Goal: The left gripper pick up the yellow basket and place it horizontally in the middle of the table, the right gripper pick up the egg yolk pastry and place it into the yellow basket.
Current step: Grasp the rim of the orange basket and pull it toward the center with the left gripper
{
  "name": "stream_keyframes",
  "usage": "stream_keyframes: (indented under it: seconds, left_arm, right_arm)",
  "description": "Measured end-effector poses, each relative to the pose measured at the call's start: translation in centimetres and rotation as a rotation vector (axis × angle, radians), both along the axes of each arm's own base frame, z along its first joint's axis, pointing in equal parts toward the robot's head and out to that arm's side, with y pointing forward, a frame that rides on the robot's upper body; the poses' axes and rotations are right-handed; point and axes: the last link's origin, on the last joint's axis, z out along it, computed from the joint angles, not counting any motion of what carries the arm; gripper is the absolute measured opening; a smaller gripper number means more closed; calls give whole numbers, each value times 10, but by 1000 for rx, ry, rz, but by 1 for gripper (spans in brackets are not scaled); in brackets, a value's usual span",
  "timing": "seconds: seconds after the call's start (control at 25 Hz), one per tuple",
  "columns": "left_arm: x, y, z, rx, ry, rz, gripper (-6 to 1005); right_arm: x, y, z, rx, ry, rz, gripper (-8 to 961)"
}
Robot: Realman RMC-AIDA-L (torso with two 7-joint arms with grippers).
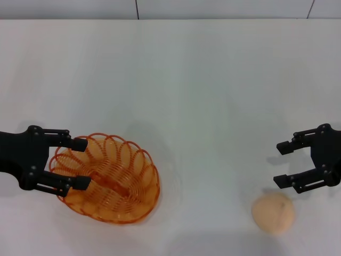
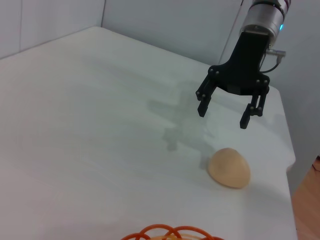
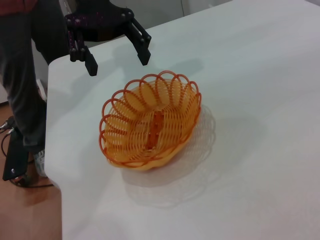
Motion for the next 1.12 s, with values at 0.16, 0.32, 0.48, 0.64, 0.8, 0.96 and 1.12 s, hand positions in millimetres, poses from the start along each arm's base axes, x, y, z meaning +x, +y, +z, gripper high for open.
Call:
stream_keyframes:
  seconds: [0.16,0.32,0.48,0.64,0.8,0.96,1.12]
  left_arm:
    - [0,0,0,0,0,0,874]
    - [1,1,0,0,0,-2,873]
    - [1,2,0,1,2,2,873]
    - [1,4,1,-6,16,28,873]
    - [2,11,2,-40,72,108,872]
    - [4,18,7,-66,165,207,872]
    - [5,25,20,-56,271,286,872]
  right_arm:
    - [0,0,0,0,0,-1,761]
    - [0,0,0,-1,1,-2,761]
    - [0,0,0,-2,1,-3,761]
    - [0,0,0,-1,1,-2,761]
    - [0,0,0,-1,1,1,761]
    - [-2,1,0,0,7,3,761]
    - [-2,1,0,3,11,3,761]
